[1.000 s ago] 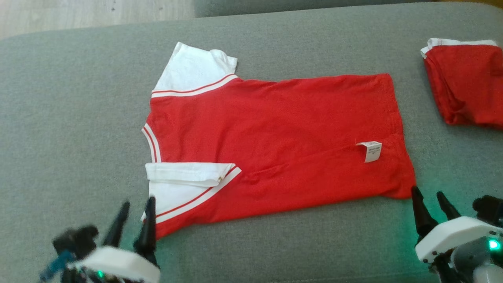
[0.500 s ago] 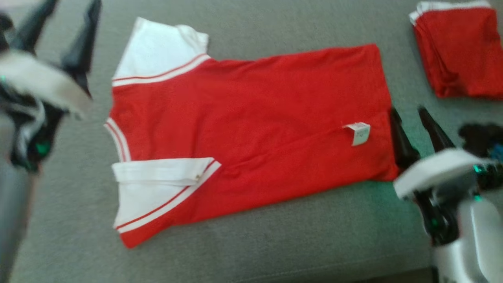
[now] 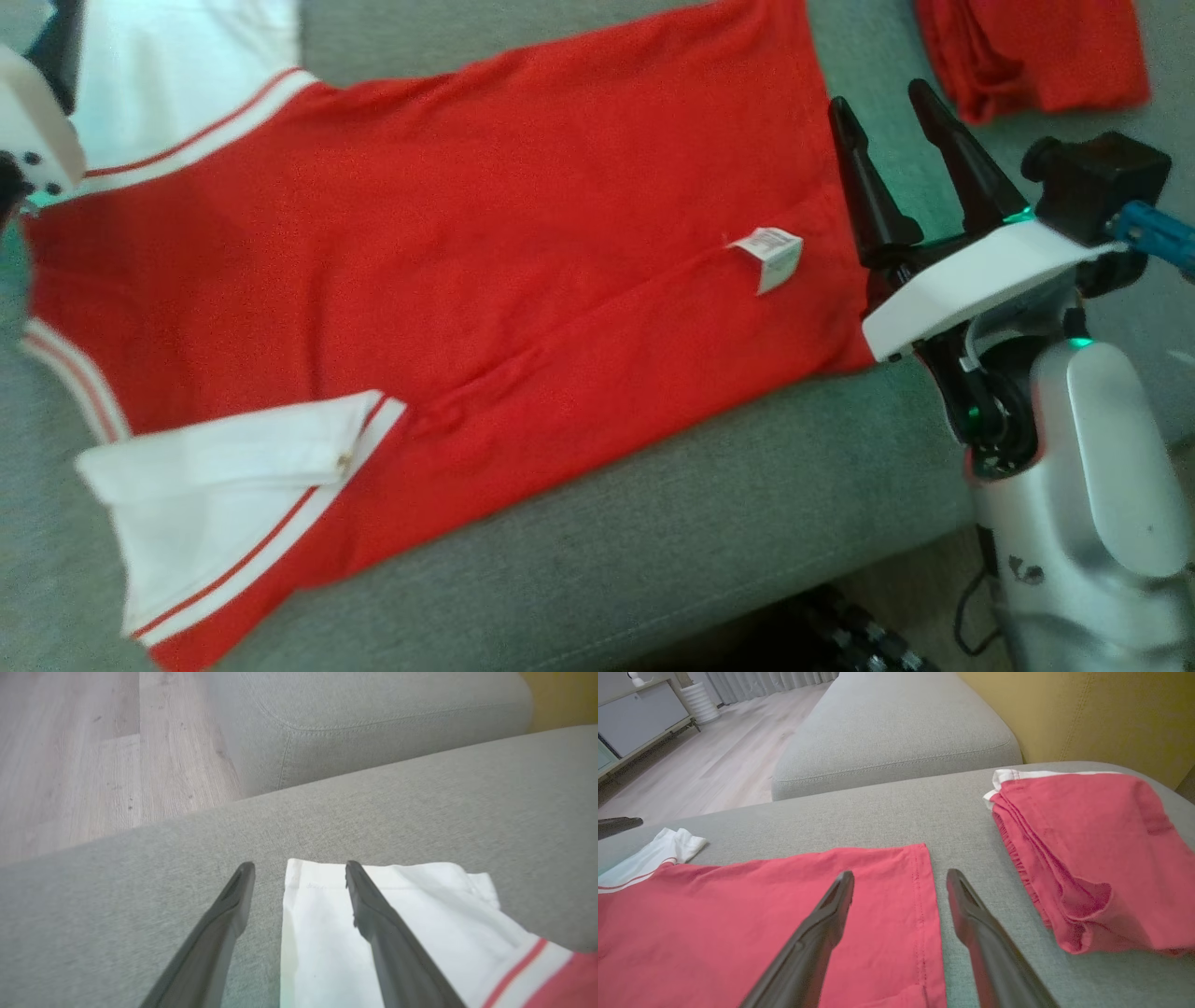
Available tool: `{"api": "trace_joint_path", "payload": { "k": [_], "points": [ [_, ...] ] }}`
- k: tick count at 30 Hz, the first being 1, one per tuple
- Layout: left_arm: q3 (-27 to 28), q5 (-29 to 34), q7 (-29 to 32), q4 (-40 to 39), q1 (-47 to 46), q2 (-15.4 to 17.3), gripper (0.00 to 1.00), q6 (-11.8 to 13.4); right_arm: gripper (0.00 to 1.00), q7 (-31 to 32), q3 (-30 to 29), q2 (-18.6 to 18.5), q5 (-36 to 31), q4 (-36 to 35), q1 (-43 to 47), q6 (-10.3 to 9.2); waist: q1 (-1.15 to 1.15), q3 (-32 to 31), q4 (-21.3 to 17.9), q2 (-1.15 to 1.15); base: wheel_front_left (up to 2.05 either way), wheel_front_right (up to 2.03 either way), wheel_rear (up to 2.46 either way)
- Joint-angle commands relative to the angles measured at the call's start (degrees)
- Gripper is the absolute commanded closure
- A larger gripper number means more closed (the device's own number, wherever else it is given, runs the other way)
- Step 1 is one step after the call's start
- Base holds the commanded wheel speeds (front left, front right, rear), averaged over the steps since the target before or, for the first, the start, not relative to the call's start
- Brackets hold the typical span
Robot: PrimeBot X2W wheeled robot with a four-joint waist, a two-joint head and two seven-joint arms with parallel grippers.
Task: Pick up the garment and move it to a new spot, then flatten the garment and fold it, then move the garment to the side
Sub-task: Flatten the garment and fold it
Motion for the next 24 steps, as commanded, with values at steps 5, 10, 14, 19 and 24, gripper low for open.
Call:
{"api": "trace_joint_path", "payload": {
  "k": [5,10,14,19,24],
  "points": [
    [1.8,0.4,1.1,1.7,-3.3,3.7,0.00,0.6,0.00,-1.0,1.7,-0.3,0.7,-1.4,-1.4,0.37,-0.02,2.8,-3.0,0.00,0.00,0.00,0.00],
    [1.2,-0.1,3.8,3.4,-3.2,3.6,0.00,1.0,0.00,-0.9,2.3,-0.3,0.5,-1.4,-2.7,0.37,-0.02,2.7,-2.8,0.00,0.00,0.00,0.00],
    [0.4,-0.6,4.4,2.8,-3.3,2.9,1.00,0.5,0.00,-0.4,2.7,-0.9,0.1,-1.3,-4.4,0.37,-0.02,2.6,-1.5,0.00,0.00,0.00,0.00],
    [-0.6,-0.7,2.7,1.5,-3.5,1.6,1.00,-0.3,0.00,2.1,4.3,-3.1,-0.9,1.7,-9.2,0.37,-0.02,1.9,0.7,0.00,0.00,0.00,0.00],
    [-1.5,-0.7,-0.6,-0.1,-4.5,-0.4,1.00,-1.1,0.00,5.8,5.2,-6.5,-2.2,8.9,-15.4,0.37,-0.02,0.9,4.0,0.00,0.00,0.00,0.00]
  ]
}}
